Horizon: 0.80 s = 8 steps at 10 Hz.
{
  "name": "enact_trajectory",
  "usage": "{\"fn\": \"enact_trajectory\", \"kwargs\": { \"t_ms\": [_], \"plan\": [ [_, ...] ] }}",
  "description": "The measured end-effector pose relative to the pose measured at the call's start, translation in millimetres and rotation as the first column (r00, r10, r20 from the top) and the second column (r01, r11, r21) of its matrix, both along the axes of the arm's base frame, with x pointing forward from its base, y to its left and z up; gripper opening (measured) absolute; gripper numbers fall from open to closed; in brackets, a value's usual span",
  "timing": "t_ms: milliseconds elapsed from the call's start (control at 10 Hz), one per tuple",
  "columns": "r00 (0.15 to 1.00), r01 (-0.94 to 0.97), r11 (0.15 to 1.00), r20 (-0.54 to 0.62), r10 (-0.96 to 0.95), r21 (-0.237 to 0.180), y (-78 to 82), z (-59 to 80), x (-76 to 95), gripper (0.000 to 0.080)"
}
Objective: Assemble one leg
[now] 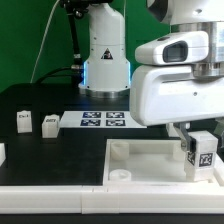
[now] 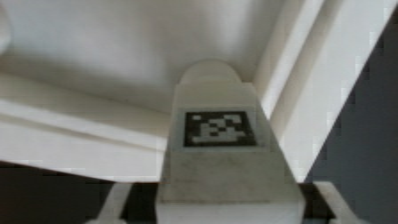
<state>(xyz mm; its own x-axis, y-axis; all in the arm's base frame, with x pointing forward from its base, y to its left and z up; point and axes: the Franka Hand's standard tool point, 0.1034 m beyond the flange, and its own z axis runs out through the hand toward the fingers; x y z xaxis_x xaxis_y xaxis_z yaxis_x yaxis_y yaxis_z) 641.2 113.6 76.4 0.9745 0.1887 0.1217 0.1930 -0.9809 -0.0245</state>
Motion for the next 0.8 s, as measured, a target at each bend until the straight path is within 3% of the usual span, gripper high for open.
{"fn": "enact_trajectory", "kwargs": {
  "t_ms": [200,400,800],
  "plan": [
    [0.971,0.24,0.97,-0.008,-0.24,0.034,0.9,-1.1,-0.5,0.0291],
    [0.875,0.483,0.872,-0.019,-0.483,0.075,0.0,-1.7,-1.1,0.0291],
    [0.493,0.869,0.486,-0.102,-0.864,0.087,-0.9,-2.4,-4.6,0.0291]
  ]
}}
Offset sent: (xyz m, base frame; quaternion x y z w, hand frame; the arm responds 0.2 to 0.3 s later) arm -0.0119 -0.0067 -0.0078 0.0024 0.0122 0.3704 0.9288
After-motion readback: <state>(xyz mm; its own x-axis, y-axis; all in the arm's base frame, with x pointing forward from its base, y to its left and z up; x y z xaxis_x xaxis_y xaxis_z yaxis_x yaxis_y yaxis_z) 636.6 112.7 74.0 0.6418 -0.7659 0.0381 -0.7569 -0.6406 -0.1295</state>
